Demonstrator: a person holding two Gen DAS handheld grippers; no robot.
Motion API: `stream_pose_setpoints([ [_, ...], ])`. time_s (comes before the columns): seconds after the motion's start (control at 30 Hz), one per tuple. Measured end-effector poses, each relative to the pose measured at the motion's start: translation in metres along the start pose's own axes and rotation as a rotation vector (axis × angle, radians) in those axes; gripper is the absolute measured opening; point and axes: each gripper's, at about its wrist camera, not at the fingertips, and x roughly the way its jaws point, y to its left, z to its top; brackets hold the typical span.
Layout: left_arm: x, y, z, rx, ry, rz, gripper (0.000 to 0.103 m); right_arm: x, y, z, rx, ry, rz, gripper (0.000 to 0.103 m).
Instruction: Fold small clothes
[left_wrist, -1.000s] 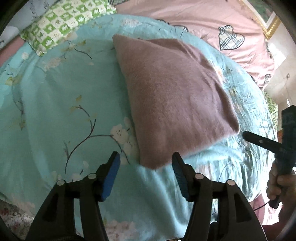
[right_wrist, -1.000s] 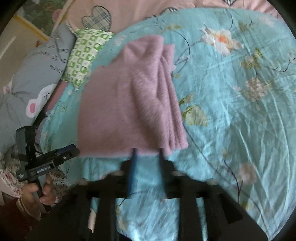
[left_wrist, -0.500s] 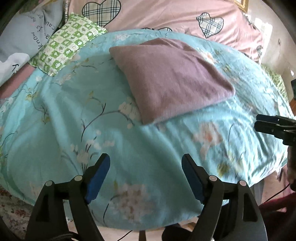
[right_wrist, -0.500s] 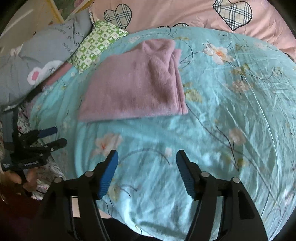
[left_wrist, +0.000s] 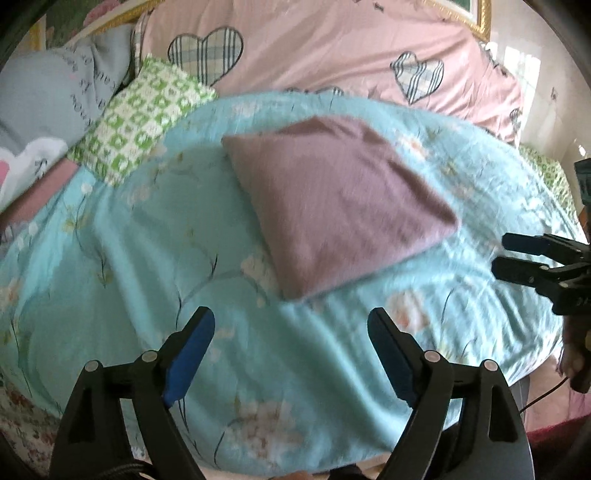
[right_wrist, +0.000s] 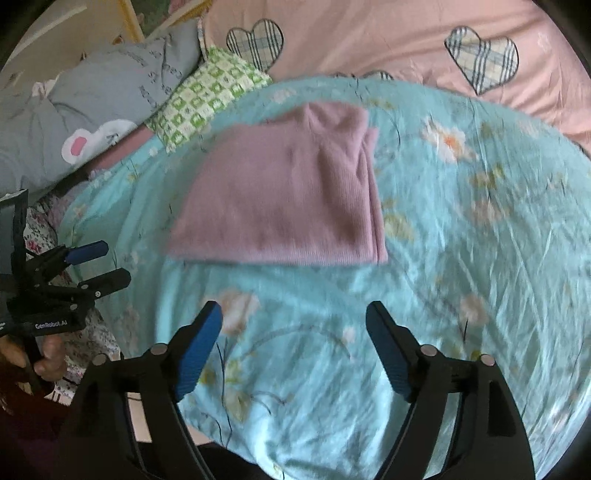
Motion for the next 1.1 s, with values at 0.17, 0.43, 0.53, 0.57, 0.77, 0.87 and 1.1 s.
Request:
stream_pose_setpoints([
  [0.17, 0.002, -0.004, 0.018, -0.003, -0.028, -0.010, 0.096, 0.000, 0.005, 0.024, -0.029, -0.038, 0.012, 0.089],
  [0.43, 0.030, -0.007, 0.009, -0.014, 0.042, 0.020, 0.096, 0.032, -0.001, 0.025, -0.022, 0.031, 0.019, 0.091],
  [0.53, 0.039, -0.007, 0.004, -0.015, 0.069, 0.033, 0.096, 0.043, -0.005, 0.020, -0.005, 0.060, 0.018, 0.091],
  [0.57, 0.042, -0.007, 0.003, -0.015, 0.080, 0.034, 0.096, 0.045, -0.005, 0.019, 0.003, 0.066, 0.019, 0.091],
  [0.77, 0.052, -0.008, 0.003, -0.007, 0.113, 0.063, 0.096, 0.051, -0.005, 0.019, 0.023, 0.075, 0.033, 0.091],
  [0.87, 0.055, -0.008, 0.005, -0.015, 0.118, 0.070, 0.096, 0.052, -0.002, 0.023, 0.009, 0.074, 0.035, 0.091],
  [1.1, 0.056, -0.005, 0.013, -0.033, 0.117, 0.075, 0.096, 0.061, -0.002, 0.028, 0.012, 0.093, 0.036, 0.091],
])
